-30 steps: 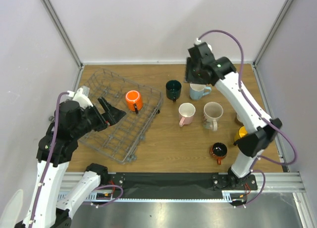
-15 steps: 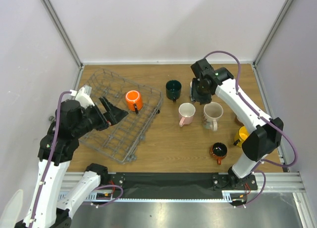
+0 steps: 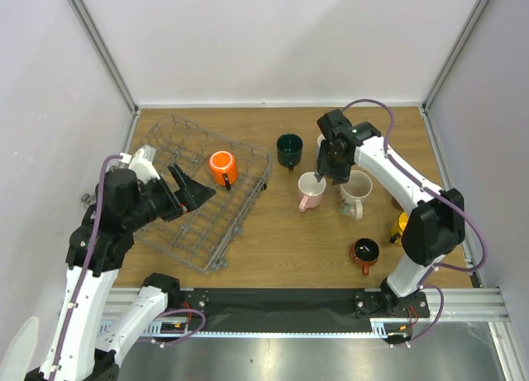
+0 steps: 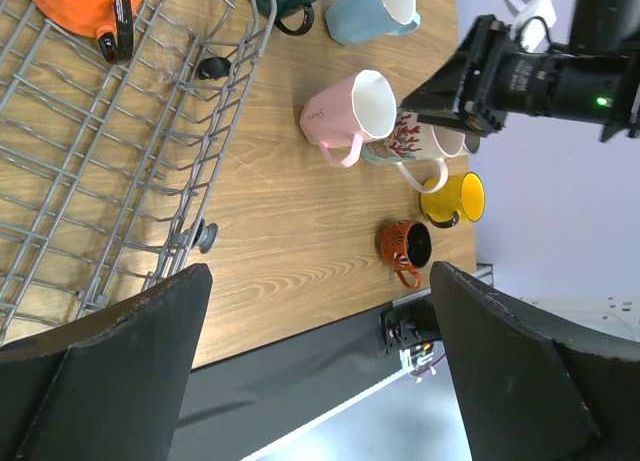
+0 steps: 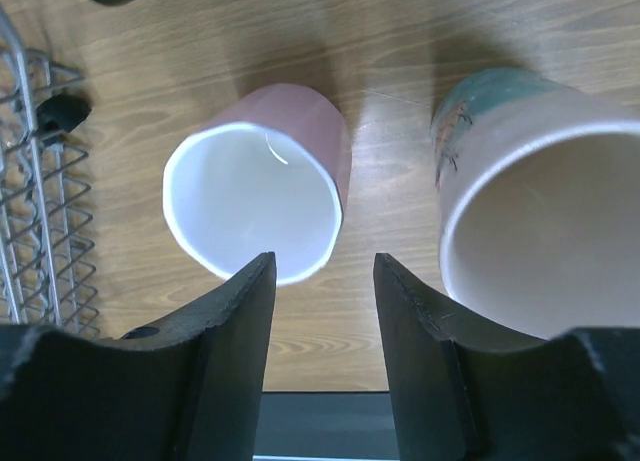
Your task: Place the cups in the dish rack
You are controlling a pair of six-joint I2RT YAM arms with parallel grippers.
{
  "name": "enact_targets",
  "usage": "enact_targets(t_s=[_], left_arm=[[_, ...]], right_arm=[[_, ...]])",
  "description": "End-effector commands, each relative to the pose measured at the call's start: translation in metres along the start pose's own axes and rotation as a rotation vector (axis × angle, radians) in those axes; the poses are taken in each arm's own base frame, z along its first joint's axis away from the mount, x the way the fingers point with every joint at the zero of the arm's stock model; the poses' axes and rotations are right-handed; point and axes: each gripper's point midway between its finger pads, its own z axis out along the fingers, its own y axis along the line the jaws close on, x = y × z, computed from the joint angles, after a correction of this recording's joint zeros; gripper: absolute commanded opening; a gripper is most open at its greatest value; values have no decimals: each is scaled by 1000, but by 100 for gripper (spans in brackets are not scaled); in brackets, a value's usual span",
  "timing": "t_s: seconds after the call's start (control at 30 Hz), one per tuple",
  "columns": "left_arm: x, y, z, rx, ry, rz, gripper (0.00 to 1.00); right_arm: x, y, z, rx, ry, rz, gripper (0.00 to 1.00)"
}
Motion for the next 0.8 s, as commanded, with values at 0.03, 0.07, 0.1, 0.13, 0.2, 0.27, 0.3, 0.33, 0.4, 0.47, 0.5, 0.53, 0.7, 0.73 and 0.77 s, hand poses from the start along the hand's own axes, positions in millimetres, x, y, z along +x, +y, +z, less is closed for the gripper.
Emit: enact_targets(t_s=[0.03, 0.07, 0.1, 0.13, 0.2, 0.27, 0.3, 0.33, 0.4, 0.47, 0.5, 0.53, 0.7, 0.73, 0.77], left_arm=[[-4, -7, -3, 29, -11, -4, 97], [-4, -7, -2, 28, -10, -3, 97], [-4, -7, -2, 28, -10, -3, 97], [-5, -8, -1, 28, -8, -1, 97], [-5, -10, -1, 38, -2, 8, 97], [-5, -14, 0, 60, 6, 15, 95], [-5, -16, 0, 69, 7, 21, 95], [-5, -18, -1, 82, 11, 25, 95], [-3, -21, 0, 104, 23, 31, 95], [-2, -24, 1, 124, 32, 37, 95], [-2, -26, 1, 133, 33, 40, 95], [-2, -27, 2, 139, 38, 40, 96], [-1, -38, 3, 190, 69, 29, 97], [-2, -41, 4, 206, 67, 31, 98], [-3, -44, 4, 214, 72, 20, 98]], right_arm=[[-8, 13, 17, -38, -3, 39, 49], [-8, 13, 20, -37, -4, 39, 49], [-8, 13, 27, -25, 4, 38, 49], [-8, 13, 31, -17, 5, 36, 48], [-8, 10, 40, 3, 16, 38, 47], [-7, 9, 44, 5, 20, 33, 47], [-7, 8, 48, 8, 21, 28, 47], [-6, 8, 50, 10, 26, 24, 47], [-6, 7, 53, 8, 26, 18, 45], [-6, 8, 57, -6, 33, 12, 33], [-5, 7, 58, -8, 37, 5, 29], [-6, 7, 59, -10, 37, 5, 25], [-9, 3, 61, -38, 38, -7, 0], [-10, 3, 60, -47, 34, -25, 0], [-12, 7, 54, -77, 30, -35, 0]])
